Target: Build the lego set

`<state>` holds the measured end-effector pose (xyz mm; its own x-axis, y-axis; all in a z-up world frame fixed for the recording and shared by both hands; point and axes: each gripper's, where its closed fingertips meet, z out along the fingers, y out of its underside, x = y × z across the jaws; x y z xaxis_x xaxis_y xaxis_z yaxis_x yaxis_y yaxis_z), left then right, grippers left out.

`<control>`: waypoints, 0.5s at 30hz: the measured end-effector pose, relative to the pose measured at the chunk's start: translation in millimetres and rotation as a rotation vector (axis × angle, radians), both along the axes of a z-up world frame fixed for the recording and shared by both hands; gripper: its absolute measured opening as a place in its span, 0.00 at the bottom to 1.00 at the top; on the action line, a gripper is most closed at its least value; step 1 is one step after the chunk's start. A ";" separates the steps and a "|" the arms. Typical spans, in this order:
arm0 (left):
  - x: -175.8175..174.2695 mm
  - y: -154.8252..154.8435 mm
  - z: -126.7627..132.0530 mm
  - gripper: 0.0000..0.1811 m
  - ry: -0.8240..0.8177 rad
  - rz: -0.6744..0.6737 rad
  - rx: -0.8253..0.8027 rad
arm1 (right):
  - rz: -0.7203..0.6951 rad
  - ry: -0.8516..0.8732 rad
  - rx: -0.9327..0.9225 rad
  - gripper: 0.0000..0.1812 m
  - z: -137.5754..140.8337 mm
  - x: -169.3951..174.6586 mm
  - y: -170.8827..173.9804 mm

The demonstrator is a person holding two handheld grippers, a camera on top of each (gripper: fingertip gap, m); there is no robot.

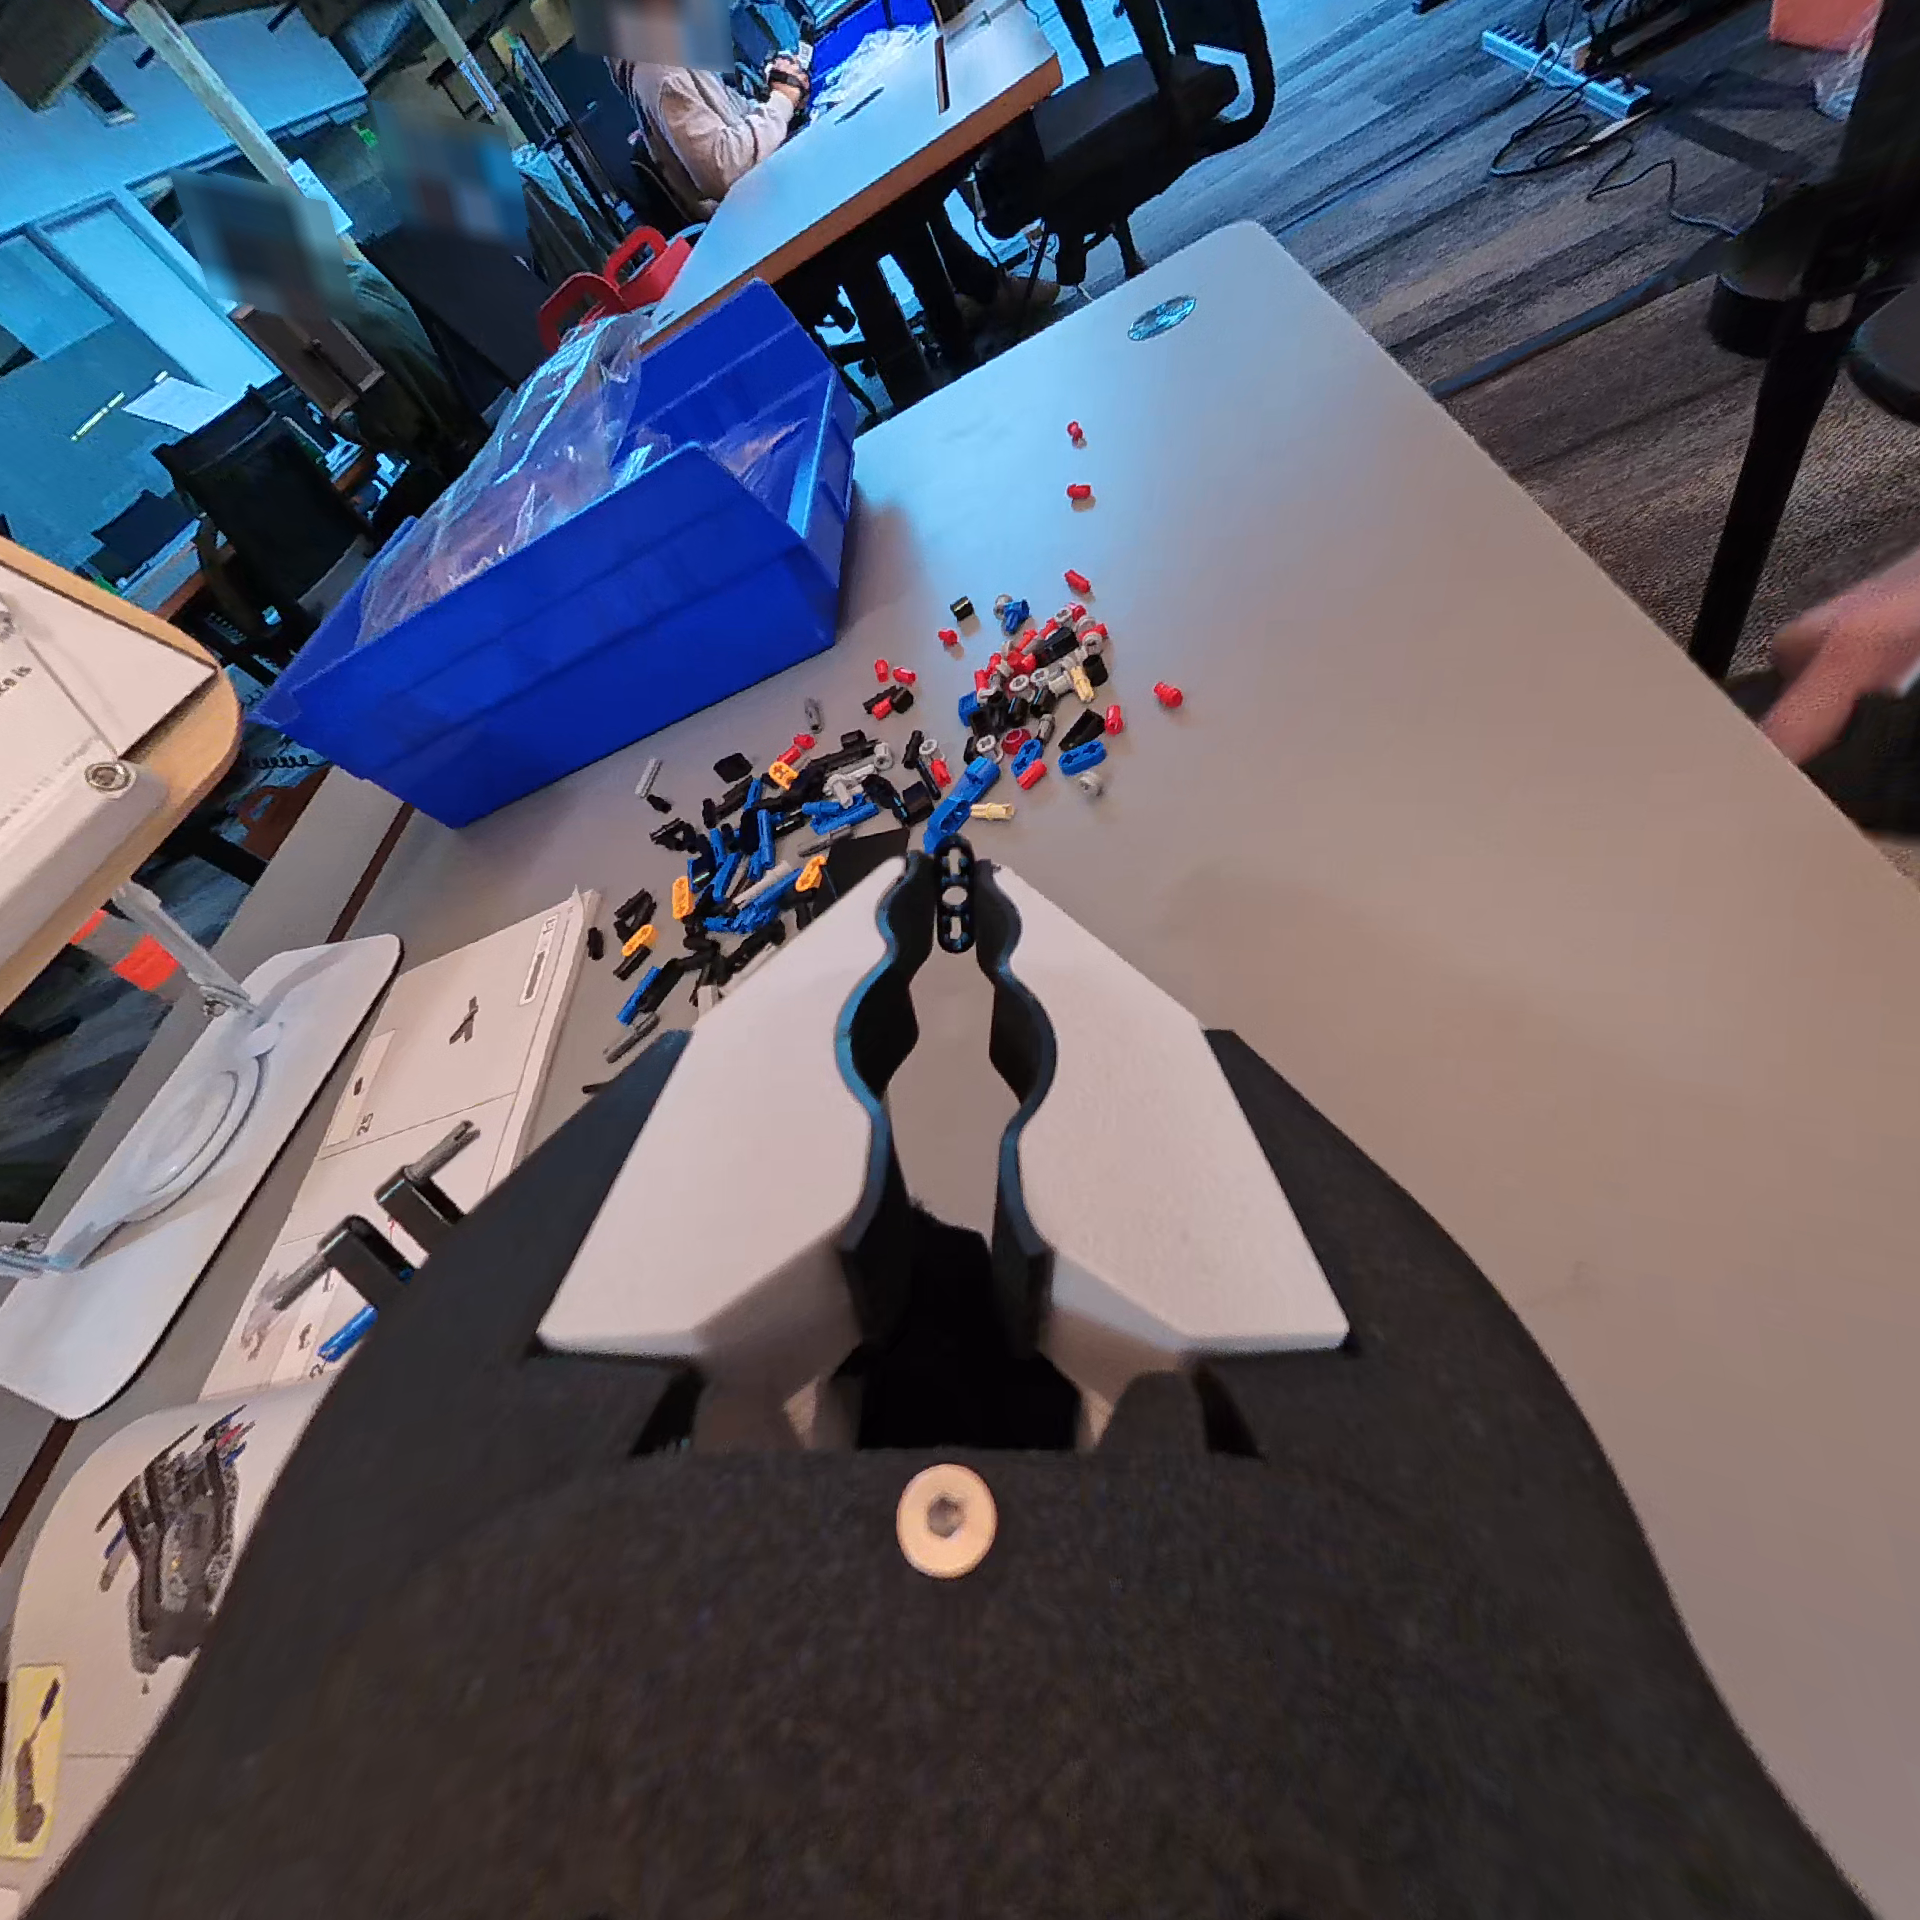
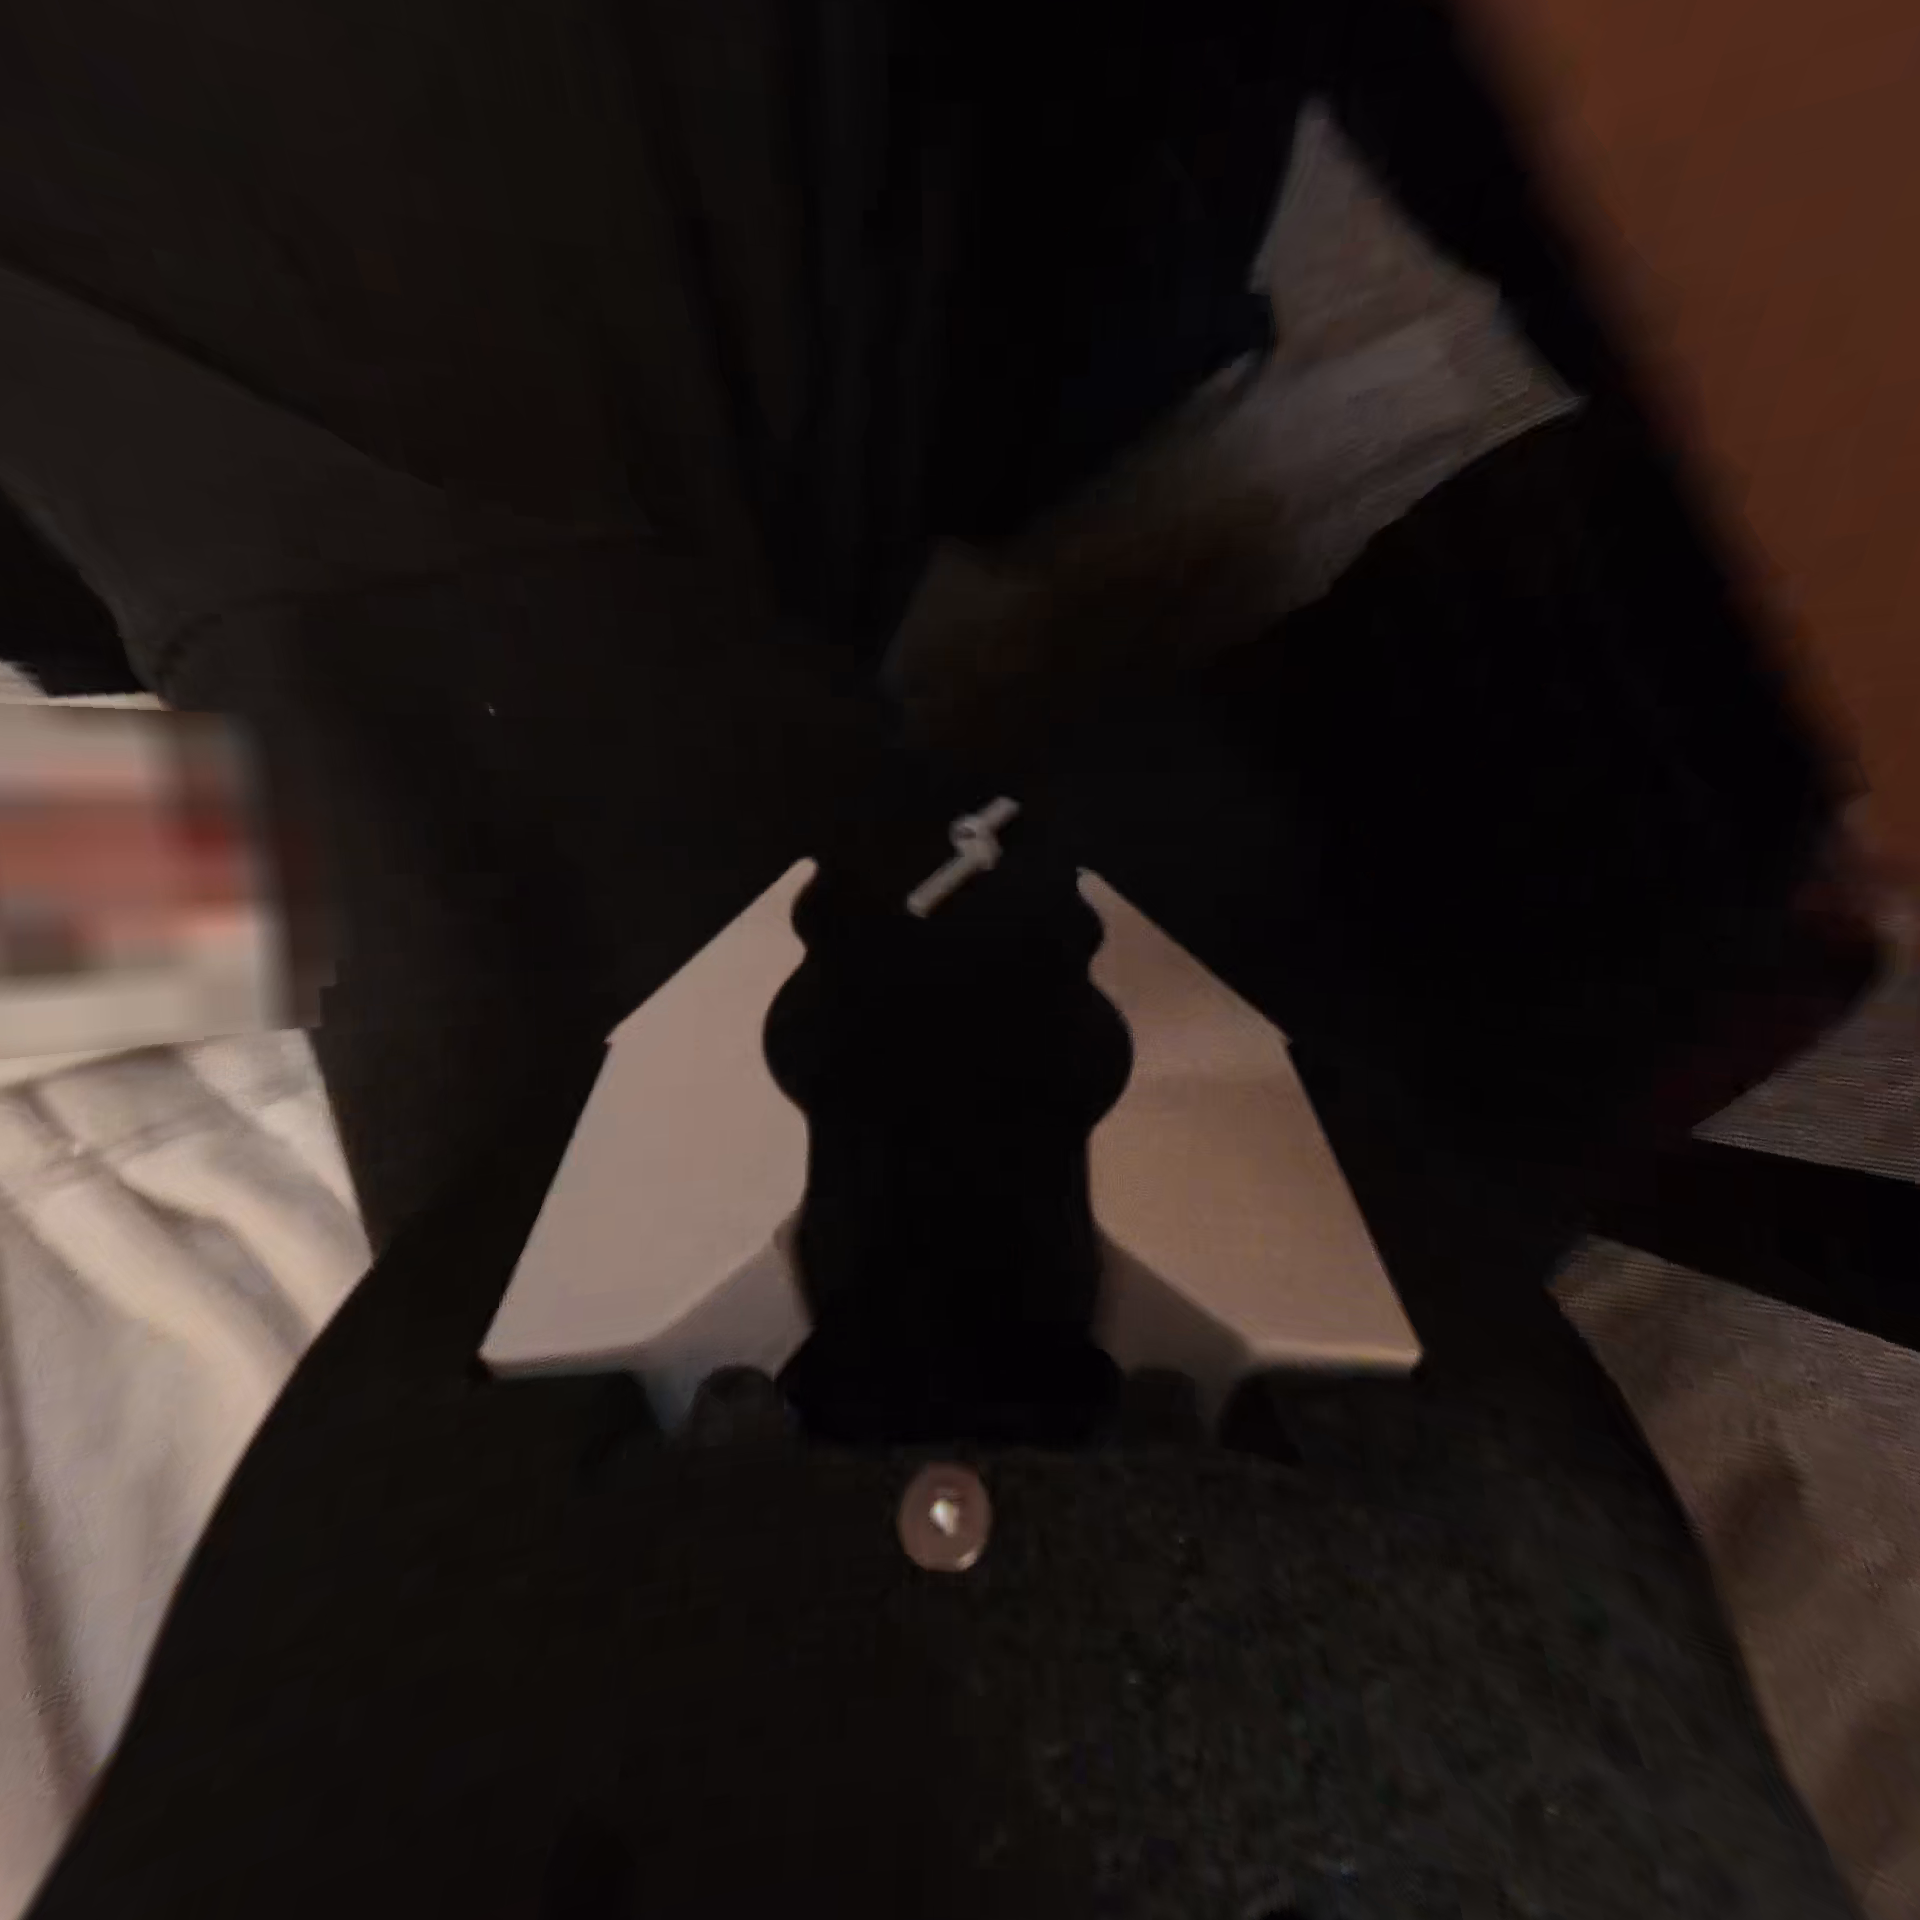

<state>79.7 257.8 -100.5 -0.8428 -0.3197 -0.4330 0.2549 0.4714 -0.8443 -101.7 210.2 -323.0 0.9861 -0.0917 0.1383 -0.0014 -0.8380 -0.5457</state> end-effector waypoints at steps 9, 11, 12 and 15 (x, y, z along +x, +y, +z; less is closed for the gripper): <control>10.1 12.2 7.0 0.03 0.035 0.033 -0.064 | 0.089 -0.039 -0.120 0.00 -20.9 -28.7 -3.6; 12.9 15.1 6.9 0.03 0.031 0.046 -0.061 | 0.086 -0.047 -0.122 0.00 -23.0 -33.4 -4.2; 13.9 16.3 7.6 0.03 0.024 0.049 -0.060 | 0.083 -0.038 -0.110 0.00 -21.8 -35.7 -4.1; 14.7 18.7 10.5 0.03 0.021 0.054 -0.067 | 0.060 -0.025 -0.066 0.00 -14.5 -37.8 -3.3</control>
